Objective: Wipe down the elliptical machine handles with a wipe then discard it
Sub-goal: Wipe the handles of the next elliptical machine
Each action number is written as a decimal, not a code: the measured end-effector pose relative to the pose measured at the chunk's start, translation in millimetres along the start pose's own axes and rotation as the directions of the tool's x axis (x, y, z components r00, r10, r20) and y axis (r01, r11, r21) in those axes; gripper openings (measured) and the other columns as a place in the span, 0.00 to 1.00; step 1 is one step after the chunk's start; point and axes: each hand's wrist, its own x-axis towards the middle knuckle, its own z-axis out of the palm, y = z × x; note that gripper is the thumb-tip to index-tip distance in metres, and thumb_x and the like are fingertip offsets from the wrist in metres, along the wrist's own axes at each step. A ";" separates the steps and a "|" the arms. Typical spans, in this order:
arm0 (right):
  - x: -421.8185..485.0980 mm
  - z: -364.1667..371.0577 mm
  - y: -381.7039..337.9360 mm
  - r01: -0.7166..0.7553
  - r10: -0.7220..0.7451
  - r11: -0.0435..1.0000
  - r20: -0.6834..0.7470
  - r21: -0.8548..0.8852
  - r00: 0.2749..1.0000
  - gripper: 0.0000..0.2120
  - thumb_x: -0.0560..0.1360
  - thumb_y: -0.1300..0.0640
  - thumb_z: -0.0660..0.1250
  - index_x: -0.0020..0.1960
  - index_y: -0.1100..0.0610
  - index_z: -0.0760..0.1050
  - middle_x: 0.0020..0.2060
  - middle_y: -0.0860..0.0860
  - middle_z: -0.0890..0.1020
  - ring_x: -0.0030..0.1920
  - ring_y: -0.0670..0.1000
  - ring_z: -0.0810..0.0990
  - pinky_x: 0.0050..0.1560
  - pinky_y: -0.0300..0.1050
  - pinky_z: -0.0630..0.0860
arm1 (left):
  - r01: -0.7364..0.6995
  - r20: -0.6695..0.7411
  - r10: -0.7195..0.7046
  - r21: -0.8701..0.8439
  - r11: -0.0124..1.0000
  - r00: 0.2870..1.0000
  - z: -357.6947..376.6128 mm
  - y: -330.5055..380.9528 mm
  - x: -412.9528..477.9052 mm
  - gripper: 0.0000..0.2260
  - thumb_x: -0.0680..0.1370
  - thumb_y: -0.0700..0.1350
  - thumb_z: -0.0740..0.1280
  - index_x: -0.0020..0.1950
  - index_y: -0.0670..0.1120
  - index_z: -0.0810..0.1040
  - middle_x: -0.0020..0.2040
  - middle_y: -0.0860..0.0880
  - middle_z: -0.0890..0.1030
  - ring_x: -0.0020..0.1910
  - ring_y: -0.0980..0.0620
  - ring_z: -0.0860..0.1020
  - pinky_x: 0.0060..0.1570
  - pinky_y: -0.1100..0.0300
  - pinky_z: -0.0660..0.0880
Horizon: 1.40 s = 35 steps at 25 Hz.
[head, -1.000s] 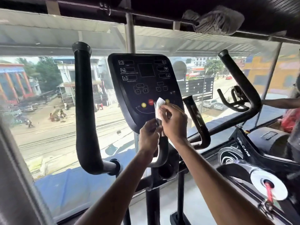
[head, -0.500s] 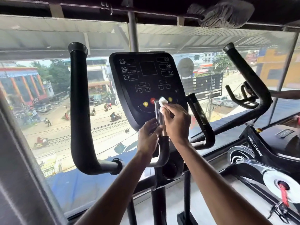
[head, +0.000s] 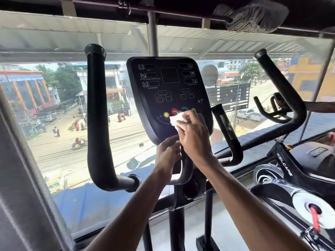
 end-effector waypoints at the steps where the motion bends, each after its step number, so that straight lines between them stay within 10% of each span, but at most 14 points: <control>1: -5.2 -2.2 0.0 0.011 -0.010 1.000 0.014 -0.009 1.000 0.07 0.75 0.57 0.73 0.52 0.56 0.86 0.54 0.50 0.77 0.53 0.52 0.75 0.56 0.40 0.76 | 0.039 -0.010 -0.039 -0.032 0.999 0.999 -1.2 -0.7 -0.5 0.16 0.80 0.33 0.60 0.53 0.48 0.85 0.38 0.50 0.83 0.38 0.54 0.78 0.42 0.62 0.75; 6: -37.7 -10.9 3.8 -0.037 0.036 0.999 0.005 0.037 0.999 0.10 0.76 0.56 0.74 0.56 0.56 0.85 0.54 0.49 0.80 0.52 0.50 0.78 0.54 0.39 0.78 | 0.099 -0.007 -0.100 -0.088 0.991 0.995 -1.8 -4.0 -0.5 0.18 0.79 0.30 0.57 0.53 0.44 0.84 0.39 0.47 0.81 0.37 0.53 0.77 0.37 0.63 0.74; 11: -27.5 -2.0 10.3 -0.340 0.381 0.892 -0.093 0.297 0.920 0.12 0.76 0.55 0.74 0.57 0.59 0.84 0.49 0.51 0.85 0.48 0.46 0.83 0.51 0.42 0.80 | 0.132 -0.050 -0.139 -0.121 0.984 0.989 2.9 1.5 -0.3 0.13 0.81 0.33 0.59 0.55 0.43 0.81 0.35 0.51 0.82 0.30 0.56 0.80 0.31 0.65 0.75; 22: 6.7 9.3 7.0 -0.192 0.239 0.952 -0.189 0.236 0.952 0.09 0.77 0.61 0.72 0.56 0.59 0.85 0.53 0.52 0.84 0.53 0.49 0.82 0.56 0.42 0.79 | 0.105 -0.045 -0.109 -0.093 0.990 0.993 5.6 11.7 2.0 0.11 0.81 0.35 0.61 0.58 0.40 0.81 0.33 0.50 0.81 0.27 0.56 0.78 0.28 0.65 0.74; 28: 53.2 -1.7 31.2 -0.001 -0.005 0.999 0.142 0.046 0.990 0.11 0.80 0.53 0.65 0.54 0.55 0.85 0.45 0.52 0.85 0.46 0.55 0.82 0.46 0.44 0.76 | 0.112 -0.059 -0.117 -0.074 0.991 0.991 7.3 13.0 7.8 0.09 0.81 0.36 0.61 0.55 0.44 0.80 0.35 0.50 0.80 0.28 0.55 0.78 0.28 0.64 0.74; 31: 92.3 -17.4 33.8 -0.011 -0.027 0.998 0.557 0.065 0.830 0.10 0.79 0.50 0.68 0.53 0.53 0.85 0.46 0.51 0.87 0.46 0.50 0.85 0.47 0.41 0.79 | 0.112 -0.075 -0.115 -0.048 0.993 0.991 7.9 12.7 8.5 0.10 0.81 0.36 0.61 0.54 0.45 0.80 0.36 0.49 0.80 0.30 0.54 0.77 0.29 0.63 0.74; 35: 100.7 -28.5 34.5 0.015 -0.045 0.998 0.484 0.066 0.874 0.06 0.76 0.54 0.73 0.51 0.53 0.87 0.46 0.49 0.88 0.42 0.40 0.81 0.39 0.22 0.67 | 0.119 -0.068 -0.122 -0.037 0.992 0.990 8.3 14.4 7.6 0.10 0.81 0.36 0.60 0.53 0.45 0.80 0.36 0.49 0.80 0.30 0.54 0.78 0.28 0.63 0.74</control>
